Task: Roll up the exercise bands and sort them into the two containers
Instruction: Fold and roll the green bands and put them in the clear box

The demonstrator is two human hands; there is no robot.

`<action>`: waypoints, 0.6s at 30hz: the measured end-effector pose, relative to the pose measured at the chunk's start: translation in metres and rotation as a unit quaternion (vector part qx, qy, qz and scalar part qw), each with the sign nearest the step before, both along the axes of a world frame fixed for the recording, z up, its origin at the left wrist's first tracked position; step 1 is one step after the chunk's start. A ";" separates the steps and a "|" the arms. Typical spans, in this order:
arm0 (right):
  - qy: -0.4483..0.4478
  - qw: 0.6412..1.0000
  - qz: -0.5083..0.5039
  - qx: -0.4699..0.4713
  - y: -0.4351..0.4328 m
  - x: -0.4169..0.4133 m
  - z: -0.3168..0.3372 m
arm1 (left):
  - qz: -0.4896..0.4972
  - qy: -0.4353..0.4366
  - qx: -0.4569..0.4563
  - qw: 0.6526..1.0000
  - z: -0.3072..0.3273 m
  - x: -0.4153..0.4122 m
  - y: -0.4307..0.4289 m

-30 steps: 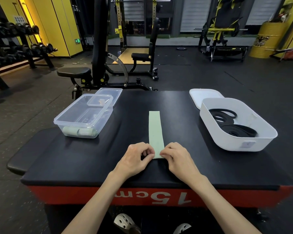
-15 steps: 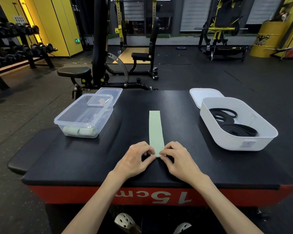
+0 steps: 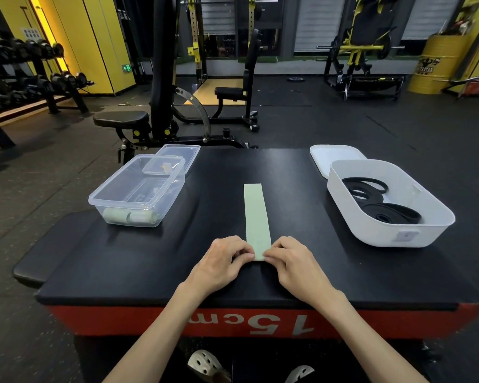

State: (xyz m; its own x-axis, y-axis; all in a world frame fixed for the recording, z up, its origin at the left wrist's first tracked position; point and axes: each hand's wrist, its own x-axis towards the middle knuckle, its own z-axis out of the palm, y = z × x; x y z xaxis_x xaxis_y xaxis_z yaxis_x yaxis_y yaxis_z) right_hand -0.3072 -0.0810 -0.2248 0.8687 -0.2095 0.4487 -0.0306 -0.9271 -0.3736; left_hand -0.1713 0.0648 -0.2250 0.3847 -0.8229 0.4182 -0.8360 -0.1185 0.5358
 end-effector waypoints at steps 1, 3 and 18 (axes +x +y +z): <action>-0.001 1.000 -0.002 0.003 0.000 0.000 0.000 | 0.002 -0.001 0.000 1.000 0.000 0.000 0.000; -0.006 1.000 -0.006 0.005 0.001 0.001 0.001 | 0.007 -0.007 0.000 1.000 -0.001 0.000 -0.001; -0.021 0.999 -0.018 0.032 -0.002 0.005 -0.001 | 0.026 0.019 -0.033 0.999 0.002 0.001 -0.002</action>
